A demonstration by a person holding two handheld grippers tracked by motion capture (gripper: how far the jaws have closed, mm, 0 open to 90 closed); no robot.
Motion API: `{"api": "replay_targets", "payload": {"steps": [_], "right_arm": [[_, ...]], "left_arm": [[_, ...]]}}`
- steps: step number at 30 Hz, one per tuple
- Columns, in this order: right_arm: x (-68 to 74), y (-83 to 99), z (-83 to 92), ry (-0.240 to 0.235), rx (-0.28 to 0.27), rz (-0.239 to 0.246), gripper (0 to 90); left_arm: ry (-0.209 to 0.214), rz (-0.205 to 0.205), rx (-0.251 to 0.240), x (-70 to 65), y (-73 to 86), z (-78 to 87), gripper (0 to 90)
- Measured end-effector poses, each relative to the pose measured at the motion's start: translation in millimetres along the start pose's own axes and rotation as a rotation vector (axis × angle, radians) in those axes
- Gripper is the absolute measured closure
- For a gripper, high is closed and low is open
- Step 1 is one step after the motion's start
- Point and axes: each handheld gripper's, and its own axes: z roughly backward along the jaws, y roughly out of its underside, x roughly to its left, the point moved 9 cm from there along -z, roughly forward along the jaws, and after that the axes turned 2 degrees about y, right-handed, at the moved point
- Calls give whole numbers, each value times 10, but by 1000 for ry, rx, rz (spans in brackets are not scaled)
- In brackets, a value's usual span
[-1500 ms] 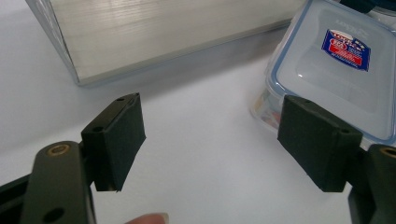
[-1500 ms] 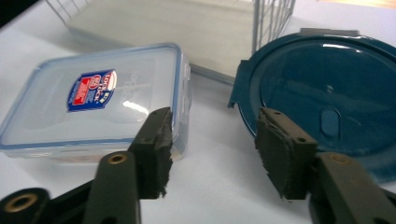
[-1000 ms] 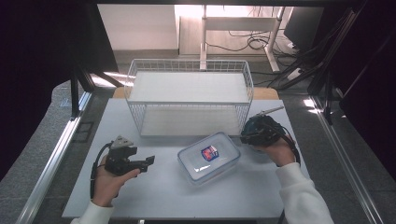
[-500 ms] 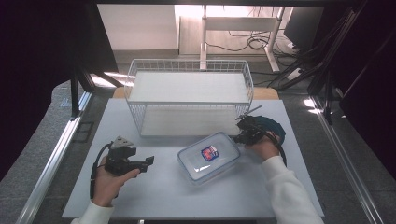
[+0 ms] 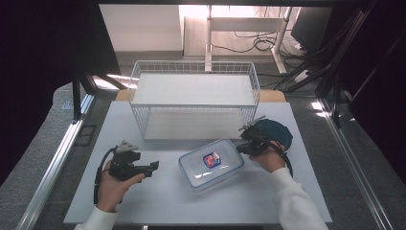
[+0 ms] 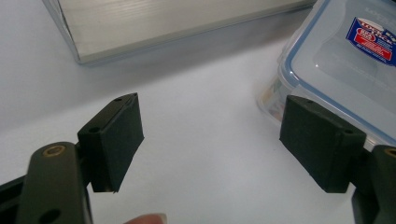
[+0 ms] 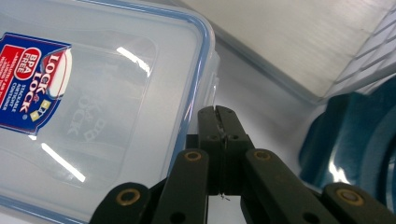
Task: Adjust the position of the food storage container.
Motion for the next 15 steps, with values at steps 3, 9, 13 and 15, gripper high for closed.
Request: {"api": "replay_targets", "payload": {"steps": [3,9,13,15], "right_arm": [[71,29,14,-14,-8,2,892],[222,48,38,-31,-9,24,892],[351,37,54,-45,-10,54,892],[401,40,57,-51,-11,64,892]], "left_arm": [[0,1,1,-4,6,-10,210],[0,3,-2,4,1,8,211],[-3,10,-8,31,-2,22,212],[-3,16,-7,45,1,21,212]]}}
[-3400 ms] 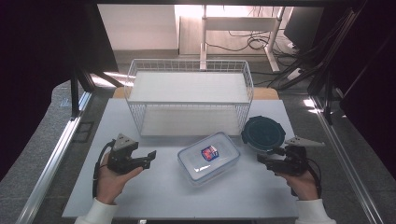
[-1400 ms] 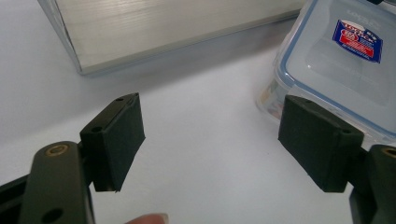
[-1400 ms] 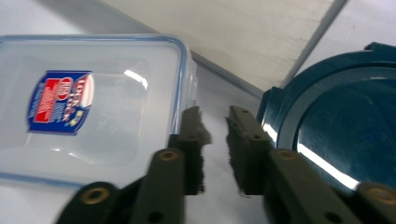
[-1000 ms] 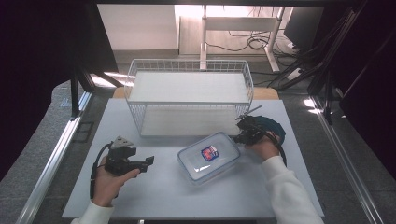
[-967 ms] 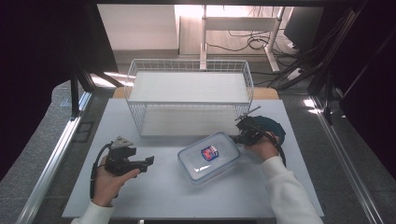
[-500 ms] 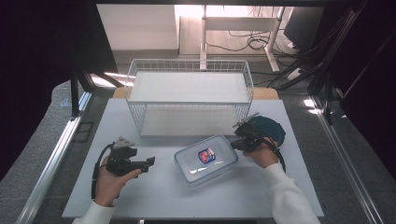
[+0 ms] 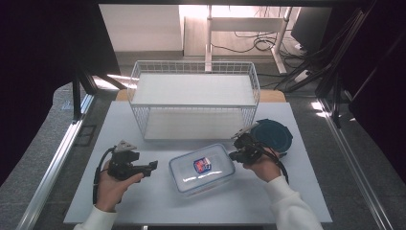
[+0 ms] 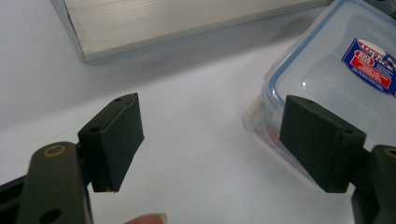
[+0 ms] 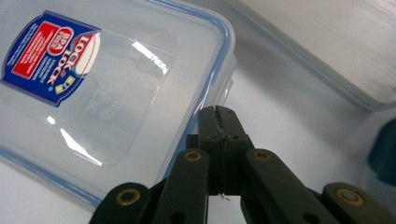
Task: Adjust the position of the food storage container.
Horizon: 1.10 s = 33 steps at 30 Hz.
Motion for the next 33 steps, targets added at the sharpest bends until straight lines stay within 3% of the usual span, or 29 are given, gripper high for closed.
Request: {"api": "replay_targets", "payload": {"steps": [7,13,18,23,25,27,33], "right_arm": [[130,24,3,-31,-11,9,892],[327,8,2,-72,-23,47,892],[402,-12,-12,-76,-33,63,892],[382,-11,-8,-85,-50,56,892],[306,-15,47,-37,-93,35,892],[252,19,149,-53,-146,-12,892],[79,406,445,-32,-212,-73,891]], "left_arm": [[3,-1,4,0,8,-10,212],[1,-3,2,0,4,-5,216],[8,-7,-2,-9,1,8,219],[8,-5,-3,-3,1,10,220],[18,-9,-6,-16,2,22,223],[43,-21,-18,-51,-13,44,235],[65,-30,-46,-129,-73,105,257]]}}
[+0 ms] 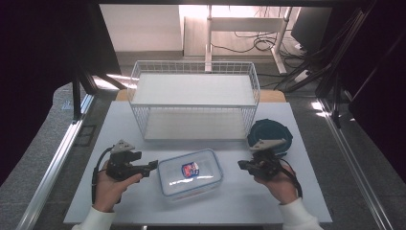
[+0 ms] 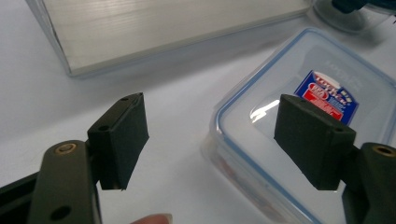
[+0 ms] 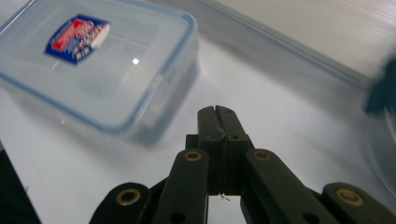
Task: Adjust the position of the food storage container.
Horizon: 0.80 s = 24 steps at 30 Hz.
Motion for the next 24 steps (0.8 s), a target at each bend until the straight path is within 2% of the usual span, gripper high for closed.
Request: {"api": "replay_targets", "payload": {"steps": [3,4,5,7,9,11,15,16,18,20,23,24], "right_arm": [[-76,197,99,-12,-4,-13,874],[-115,248,120,-8,1,-18,818],[-165,276,144,0,-14,-34,694],[-217,277,166,-4,-39,-65,506],[-250,257,188,3,-62,-97,390],[-254,235,208,7,-89,-107,321],[-234,229,207,11,-102,-108,240],[-234,229,207,11,-102,-108,240],[-236,226,212,28,-112,-107,222],[-248,215,224,42,-121,-112,216],[-258,204,230,43,-131,-119,215],[-258,204,230,43,-131,-119,215]], "left_arm": [[23,-3,-16,-70,-65,8,276],[35,-6,-20,-105,-108,10,289],[46,-10,-23,-133,-137,11,302],[67,-31,-34,-210,-220,2,317],[71,-52,-38,-266,-287,-25,338],[79,-82,-39,-328,-365,-85,358],[80,-141,-25,-416,-466,-265,384],[80,-141,-25,-416,-466,-265,406],[104,-173,9,-487,-521,-394,440],[130,-192,33,-525,-567,-453,503],[153,-215,36,-549,-625,-498,658],[162,-234,47,-558,-660,-531,658]]}}
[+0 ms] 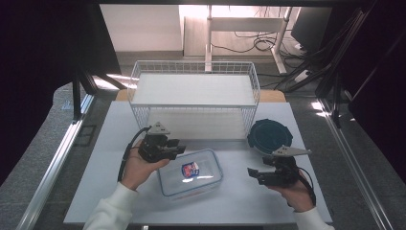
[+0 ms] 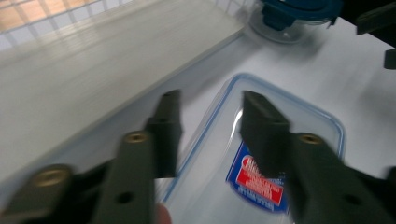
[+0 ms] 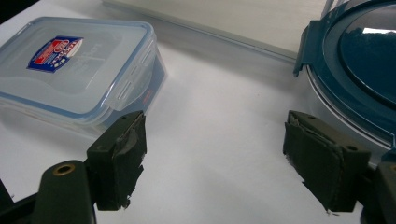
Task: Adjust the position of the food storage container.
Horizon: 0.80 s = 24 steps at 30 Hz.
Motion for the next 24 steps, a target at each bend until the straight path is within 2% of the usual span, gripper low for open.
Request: {"api": "replay_targets", "payload": {"steps": [1,5,9,11,15,18,24], "right_arm": [[-3,14,-20,-6,8,8,215],[4,58,-60,-10,31,12,215],[-7,92,-88,-9,47,13,218],[-11,100,-95,-8,50,12,218],[-32,104,-124,19,46,15,219],[-26,96,-129,20,42,18,219],[-20,115,-158,23,52,21,219]], "left_arm": [[1,-27,12,14,-53,-68,736],[10,-41,51,63,-113,-216,835],[13,-44,95,127,-118,-365,896],[11,-38,104,152,-114,-419,900],[16,-15,161,225,-54,-607,900],[20,-27,186,231,-24,-699,900],[1,-46,234,251,25,-841,900]]}}
